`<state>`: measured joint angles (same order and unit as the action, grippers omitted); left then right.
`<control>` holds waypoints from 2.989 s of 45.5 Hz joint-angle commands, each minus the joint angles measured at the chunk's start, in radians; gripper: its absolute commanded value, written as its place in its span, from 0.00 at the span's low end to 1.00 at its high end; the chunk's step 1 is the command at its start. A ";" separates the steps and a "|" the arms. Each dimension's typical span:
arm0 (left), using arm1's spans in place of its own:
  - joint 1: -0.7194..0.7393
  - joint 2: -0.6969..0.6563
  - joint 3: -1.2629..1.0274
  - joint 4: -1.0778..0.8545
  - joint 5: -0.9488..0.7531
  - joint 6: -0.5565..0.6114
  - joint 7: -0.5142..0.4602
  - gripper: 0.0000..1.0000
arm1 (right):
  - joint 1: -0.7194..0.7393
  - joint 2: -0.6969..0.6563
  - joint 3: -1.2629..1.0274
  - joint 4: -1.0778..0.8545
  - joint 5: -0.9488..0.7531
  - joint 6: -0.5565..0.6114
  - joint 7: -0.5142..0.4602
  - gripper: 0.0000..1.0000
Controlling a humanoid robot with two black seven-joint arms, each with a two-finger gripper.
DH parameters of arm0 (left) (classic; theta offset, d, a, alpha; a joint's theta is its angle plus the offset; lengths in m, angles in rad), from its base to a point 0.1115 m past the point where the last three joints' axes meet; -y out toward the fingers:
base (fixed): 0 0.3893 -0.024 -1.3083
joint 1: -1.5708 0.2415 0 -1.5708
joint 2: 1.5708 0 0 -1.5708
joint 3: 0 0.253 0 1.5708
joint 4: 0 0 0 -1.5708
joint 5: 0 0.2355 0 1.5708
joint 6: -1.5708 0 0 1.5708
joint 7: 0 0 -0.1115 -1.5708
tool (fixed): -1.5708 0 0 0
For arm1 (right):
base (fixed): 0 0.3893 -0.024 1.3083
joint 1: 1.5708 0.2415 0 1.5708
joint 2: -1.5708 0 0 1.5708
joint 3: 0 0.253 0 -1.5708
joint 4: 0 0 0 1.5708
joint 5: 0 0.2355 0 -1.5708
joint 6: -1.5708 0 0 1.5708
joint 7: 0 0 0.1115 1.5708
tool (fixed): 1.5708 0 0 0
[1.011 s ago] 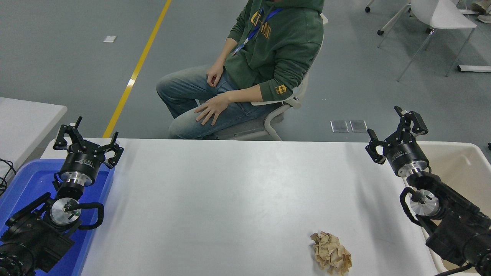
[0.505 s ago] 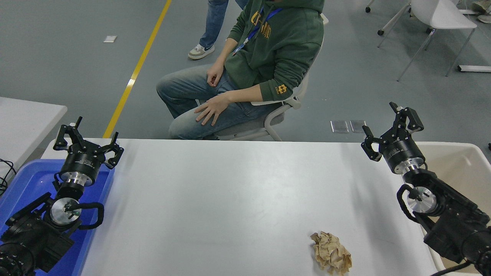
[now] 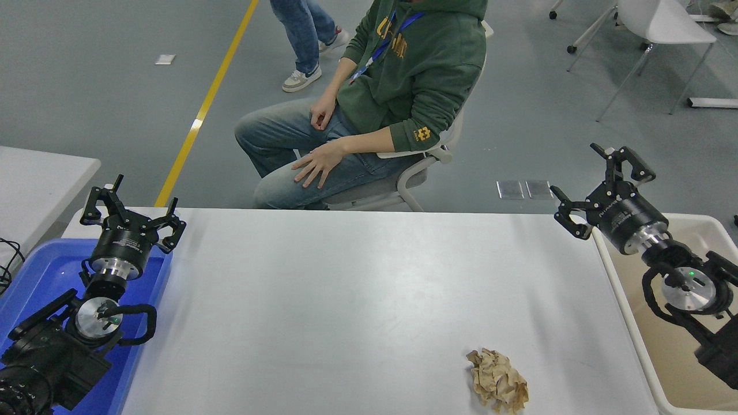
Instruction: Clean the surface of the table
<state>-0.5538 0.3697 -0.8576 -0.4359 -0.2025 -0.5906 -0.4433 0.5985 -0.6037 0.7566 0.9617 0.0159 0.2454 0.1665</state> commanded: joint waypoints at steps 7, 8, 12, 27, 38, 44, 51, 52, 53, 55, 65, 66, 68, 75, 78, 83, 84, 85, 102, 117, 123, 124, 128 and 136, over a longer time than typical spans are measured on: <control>0.000 0.000 0.000 0.000 0.000 0.000 0.000 1.00 | 0.044 -0.157 -0.057 0.227 -0.013 -0.097 -0.170 1.00; 0.000 0.000 -0.001 0.000 0.000 0.000 0.000 1.00 | 0.049 -0.169 -0.068 0.236 -0.014 -0.098 -0.173 1.00; 0.000 0.000 0.000 -0.001 0.000 0.000 0.000 1.00 | 0.093 -0.208 -0.134 0.272 -0.017 -0.097 -0.193 1.00; 0.000 0.000 0.000 0.000 0.000 0.000 0.000 1.00 | 0.176 -0.291 -0.327 0.430 -0.229 0.001 -0.231 1.00; 0.000 0.000 0.000 0.000 0.000 0.000 0.000 1.00 | 0.172 -0.307 -0.344 0.449 -0.459 0.192 -0.222 1.00; 0.000 0.000 0.000 0.000 0.000 0.000 0.000 1.00 | 0.173 -0.338 -0.353 0.476 -0.603 0.193 -0.222 1.00; 0.000 0.000 0.000 -0.001 -0.002 0.000 0.000 1.00 | 0.170 -0.324 -0.402 0.509 -0.804 0.201 -0.255 1.00; 0.000 0.000 0.000 0.000 0.000 0.000 0.000 1.00 | 0.172 -0.324 -0.414 0.512 -0.820 0.201 -0.259 1.00; 0.000 0.000 0.000 0.000 0.000 0.000 0.000 1.00 | 0.173 -0.324 -0.425 0.520 -0.833 0.201 -0.260 1.00; 0.000 0.000 0.000 0.000 0.000 0.000 0.000 1.00 | 0.173 -0.323 -0.434 0.538 -0.850 0.199 -0.263 1.00; 0.000 0.000 0.000 0.000 0.000 0.000 0.000 1.00 | 0.161 -0.306 -0.482 0.617 -0.997 0.198 -0.269 1.00; 0.000 0.000 -0.001 0.000 0.000 0.000 0.000 1.00 | 0.161 -0.298 -0.490 0.618 -1.013 0.198 -0.274 1.00; 0.000 0.000 0.000 0.000 -0.002 0.000 0.000 1.00 | 0.161 -0.271 -0.499 0.620 -1.033 0.198 -0.291 1.00; 0.000 0.000 0.000 0.000 0.000 0.000 0.000 1.00 | 0.159 -0.179 -0.539 0.631 -1.051 0.195 -0.378 1.00; 0.000 0.000 0.000 0.000 0.000 0.000 0.000 1.00 | 0.161 -0.131 -0.548 0.627 -1.099 0.189 -0.395 1.00; 0.000 0.000 0.000 0.000 0.000 0.000 0.000 1.00 | 0.171 -0.084 -0.560 0.620 -1.241 0.167 -0.420 1.00; 0.000 0.000 0.000 0.000 0.000 0.000 0.000 1.00 | 0.173 -0.071 -0.566 0.614 -1.269 0.163 -0.420 1.00; 0.000 0.000 0.000 0.000 0.000 0.000 0.000 1.00 | 0.175 -0.062 -0.574 0.605 -1.301 0.157 -0.423 1.00; 0.000 0.000 0.000 0.000 -0.002 0.000 0.000 1.00 | 0.175 0.009 -0.661 0.469 -1.390 0.078 -0.430 1.00; 0.000 0.000 0.000 0.000 0.000 0.000 0.000 1.00 | 0.159 0.007 -0.726 0.454 -1.452 0.020 -0.427 1.00; 0.000 0.000 0.000 0.000 0.000 0.000 0.000 1.00 | 0.147 0.005 -0.726 0.447 -1.453 0.018 -0.427 1.00; 0.000 0.000 0.000 0.000 0.000 0.000 0.000 1.00 | 0.147 0.005 -0.726 0.445 -1.453 0.018 -0.427 1.00; 0.000 0.000 0.000 0.000 0.000 0.000 0.000 1.00 | 0.139 0.002 -0.727 0.442 -1.453 0.018 -0.427 1.00; 0.000 0.000 0.000 -0.001 0.000 0.000 0.000 1.00 | 0.130 -0.002 -0.755 0.443 -1.453 0.012 -0.426 1.00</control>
<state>-0.5538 0.3697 -0.8576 -0.4358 -0.2028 -0.5906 -0.4433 0.7436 -0.6025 0.0292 1.4101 -1.4320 0.2688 -0.2605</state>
